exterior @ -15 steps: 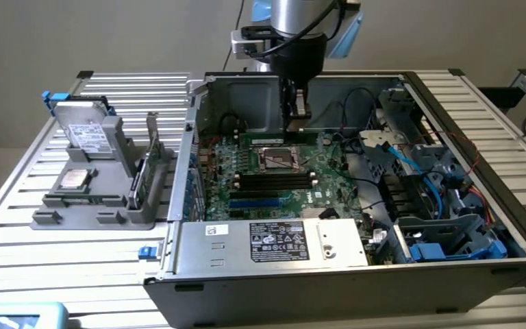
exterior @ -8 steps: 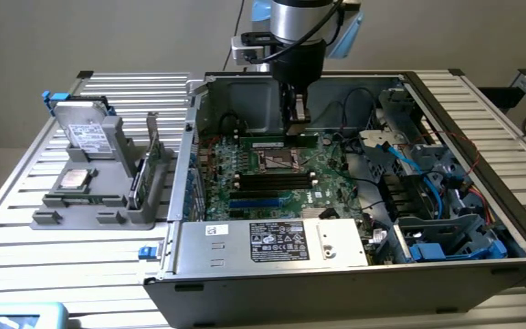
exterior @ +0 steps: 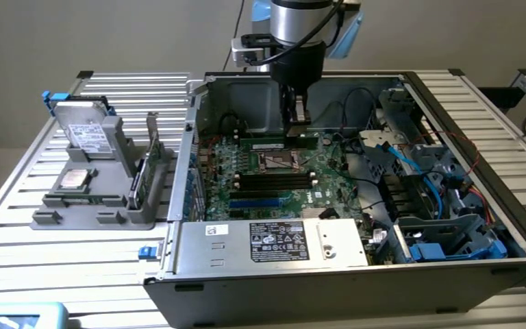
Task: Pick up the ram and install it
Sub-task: 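Insert the ram into the slot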
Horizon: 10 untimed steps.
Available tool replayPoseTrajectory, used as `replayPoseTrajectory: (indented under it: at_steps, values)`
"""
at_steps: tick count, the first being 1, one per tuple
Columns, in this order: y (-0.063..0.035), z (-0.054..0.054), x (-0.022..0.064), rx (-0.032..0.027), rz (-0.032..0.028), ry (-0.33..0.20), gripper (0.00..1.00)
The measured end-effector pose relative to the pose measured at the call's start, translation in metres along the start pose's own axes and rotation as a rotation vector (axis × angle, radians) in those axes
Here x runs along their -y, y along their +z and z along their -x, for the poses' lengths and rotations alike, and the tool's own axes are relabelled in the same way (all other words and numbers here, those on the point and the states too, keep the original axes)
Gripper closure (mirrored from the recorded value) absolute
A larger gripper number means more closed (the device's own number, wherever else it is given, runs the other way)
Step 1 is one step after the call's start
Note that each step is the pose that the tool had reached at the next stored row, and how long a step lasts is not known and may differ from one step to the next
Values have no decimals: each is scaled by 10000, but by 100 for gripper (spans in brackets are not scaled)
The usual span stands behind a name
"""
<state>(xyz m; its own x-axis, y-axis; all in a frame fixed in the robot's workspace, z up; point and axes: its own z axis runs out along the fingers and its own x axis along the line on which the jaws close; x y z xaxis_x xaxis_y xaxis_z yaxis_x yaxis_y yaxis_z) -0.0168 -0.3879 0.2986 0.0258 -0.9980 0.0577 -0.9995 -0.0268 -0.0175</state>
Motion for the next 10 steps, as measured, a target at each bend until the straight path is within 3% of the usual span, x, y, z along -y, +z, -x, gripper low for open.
replayPoseTrajectory:
  at_steps: [6, 10]
  values:
    - [37, 1, -1, -126, 2, -2, 86]
    - [83, 2, -2, -128, 1, -2, 86]
